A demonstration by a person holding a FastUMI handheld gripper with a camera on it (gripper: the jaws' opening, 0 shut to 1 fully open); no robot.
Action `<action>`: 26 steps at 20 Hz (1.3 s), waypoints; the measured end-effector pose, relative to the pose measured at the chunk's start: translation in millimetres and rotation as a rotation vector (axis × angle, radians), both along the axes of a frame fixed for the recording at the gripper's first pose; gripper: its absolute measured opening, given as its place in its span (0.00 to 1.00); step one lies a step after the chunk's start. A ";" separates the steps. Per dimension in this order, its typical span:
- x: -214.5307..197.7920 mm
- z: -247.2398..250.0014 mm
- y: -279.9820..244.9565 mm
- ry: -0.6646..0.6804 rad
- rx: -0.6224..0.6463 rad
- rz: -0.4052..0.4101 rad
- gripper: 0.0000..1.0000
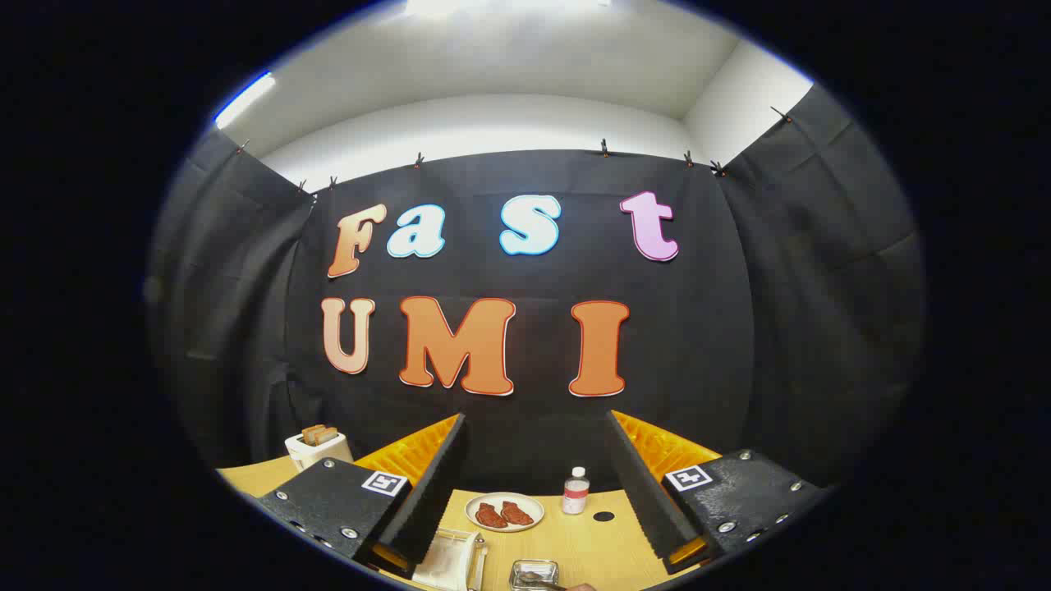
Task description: Take the plate from the dish rack, then take the spoon from the basket and place it into the plate.
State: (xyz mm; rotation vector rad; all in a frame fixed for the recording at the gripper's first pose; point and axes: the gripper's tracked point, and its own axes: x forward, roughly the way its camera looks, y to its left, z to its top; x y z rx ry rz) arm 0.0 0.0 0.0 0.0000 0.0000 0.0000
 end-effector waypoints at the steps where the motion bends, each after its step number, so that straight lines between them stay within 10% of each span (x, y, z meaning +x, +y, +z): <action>1: 0.0 1.6 2.2 -0.001 0.002 0.004 0.98; 26: 7.7 -34.0 21.7 0.078 0.000 0.016 0.98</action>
